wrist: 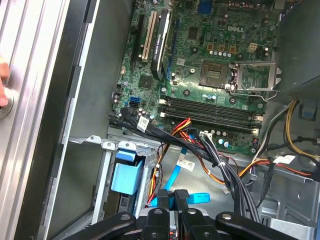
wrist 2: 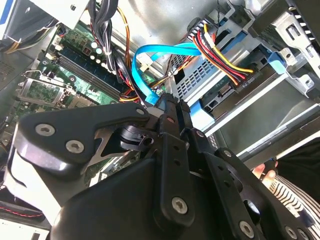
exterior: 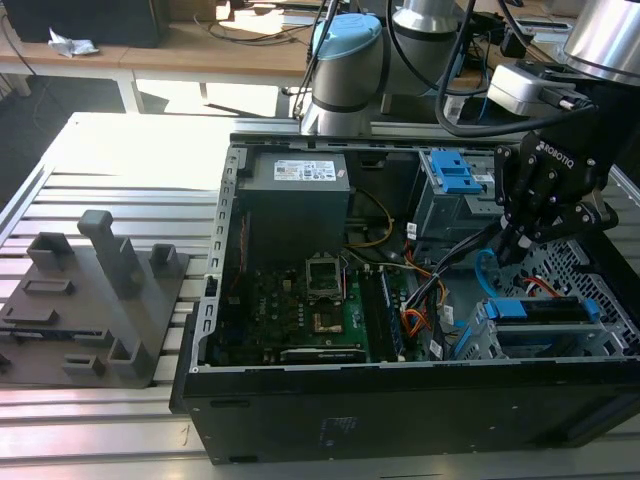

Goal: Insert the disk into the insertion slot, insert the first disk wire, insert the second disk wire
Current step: 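Insert the second disk wire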

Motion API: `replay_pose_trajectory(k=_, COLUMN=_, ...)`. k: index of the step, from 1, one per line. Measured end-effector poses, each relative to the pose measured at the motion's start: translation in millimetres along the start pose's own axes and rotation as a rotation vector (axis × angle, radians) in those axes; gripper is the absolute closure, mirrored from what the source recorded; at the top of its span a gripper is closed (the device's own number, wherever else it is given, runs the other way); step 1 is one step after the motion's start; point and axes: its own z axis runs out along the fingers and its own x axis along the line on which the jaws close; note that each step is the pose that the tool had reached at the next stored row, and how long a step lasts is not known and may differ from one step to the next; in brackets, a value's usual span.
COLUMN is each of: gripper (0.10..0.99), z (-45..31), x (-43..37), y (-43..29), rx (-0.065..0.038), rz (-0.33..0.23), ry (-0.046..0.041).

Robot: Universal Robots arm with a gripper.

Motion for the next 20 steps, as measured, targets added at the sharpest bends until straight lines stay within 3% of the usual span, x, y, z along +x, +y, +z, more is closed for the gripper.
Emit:
replay_pose_trajectory(k=8, gripper=0.922, z=0.1, x=0.1, y=-0.3, rx=0.0, rz=0.0, ry=-0.0001)
replay_pose_trajectory(k=9, gripper=0.922, z=0.1, x=0.4, y=-2.1, rx=0.0, rz=0.0, ry=-0.0005)
replay_pose_trajectory(k=11, gripper=0.922, z=-1.0, x=2.6, y=-13.0, rx=-0.004, rz=-0.001, ry=-0.0007)
replay_pose_trajectory(k=13, gripper=0.922, z=-0.7, x=4.3, y=-14.6, rx=-0.005, rz=-0.001, ry=-0.0011)
replay_pose_trajectory(k=16, gripper=0.922, z=0.4, x=11.3, y=-13.8, rx=-0.006, rz=0.0, ry=-0.0011)
replay_pose_trajectory(k=20, gripper=0.922, z=3.5, x=28.9, y=-11.4, rx=-0.007, rz=0.001, ry=-0.0015)
